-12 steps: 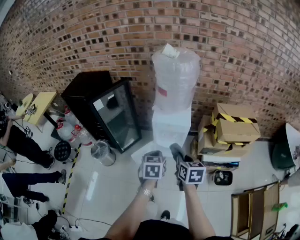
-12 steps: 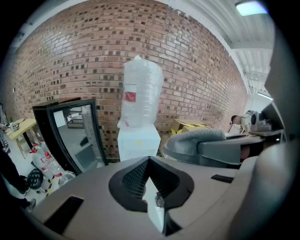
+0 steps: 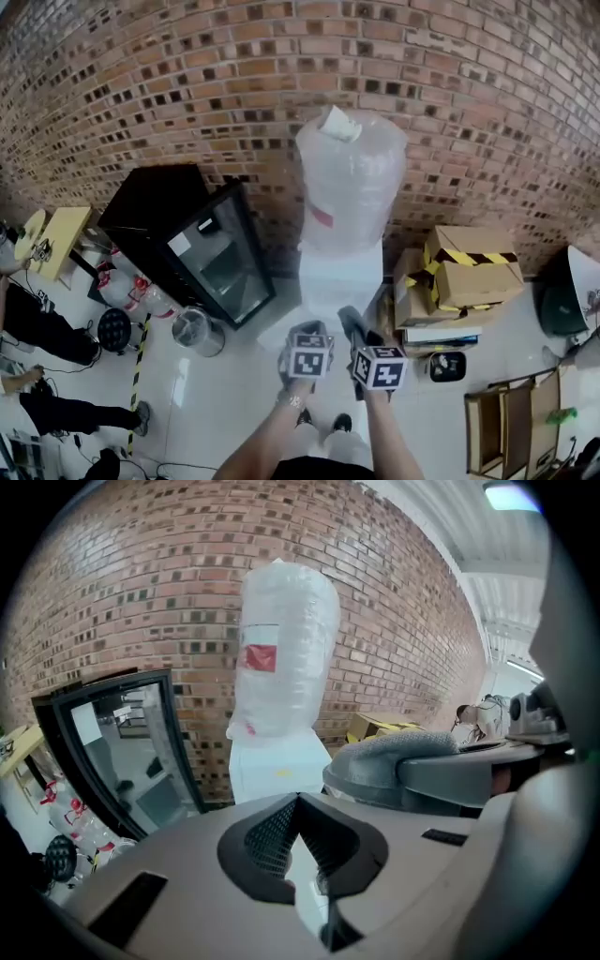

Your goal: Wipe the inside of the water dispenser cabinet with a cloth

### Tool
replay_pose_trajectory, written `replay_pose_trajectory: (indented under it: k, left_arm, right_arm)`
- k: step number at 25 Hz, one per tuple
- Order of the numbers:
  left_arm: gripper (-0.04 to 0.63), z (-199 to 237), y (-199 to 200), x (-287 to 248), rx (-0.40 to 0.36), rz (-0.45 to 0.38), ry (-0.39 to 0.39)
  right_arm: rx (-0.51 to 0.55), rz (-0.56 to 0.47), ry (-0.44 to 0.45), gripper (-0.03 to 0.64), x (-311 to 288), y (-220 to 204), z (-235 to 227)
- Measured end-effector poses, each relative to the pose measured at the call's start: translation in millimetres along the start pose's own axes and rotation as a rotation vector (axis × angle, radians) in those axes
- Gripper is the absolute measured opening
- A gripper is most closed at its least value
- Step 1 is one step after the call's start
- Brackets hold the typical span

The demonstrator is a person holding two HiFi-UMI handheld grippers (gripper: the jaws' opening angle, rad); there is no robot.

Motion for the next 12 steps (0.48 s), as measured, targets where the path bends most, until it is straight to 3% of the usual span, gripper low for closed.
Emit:
replay_pose_trajectory:
  k: [6,12]
  left_arm:
    - [0.002,-3,11,-28,0.01,-0.018,0.005]
    - [0.002,20,-53,-78,0.041,-0.037,0.004]
  right_arm:
    - [-0.009,0.025,0.024,0.02,-30,-5,-23]
    - [0.047,0.055,0.05,0.02,-114,-65,-46]
Point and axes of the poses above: the fingertips, and each gripper's own axes: x backward along the fingers, z to its left, y out of its top, the point moved 2 cm from there along x, backward along the fingers, and after that the axes turned 7 degrees about -y, right-handed, at the moved point
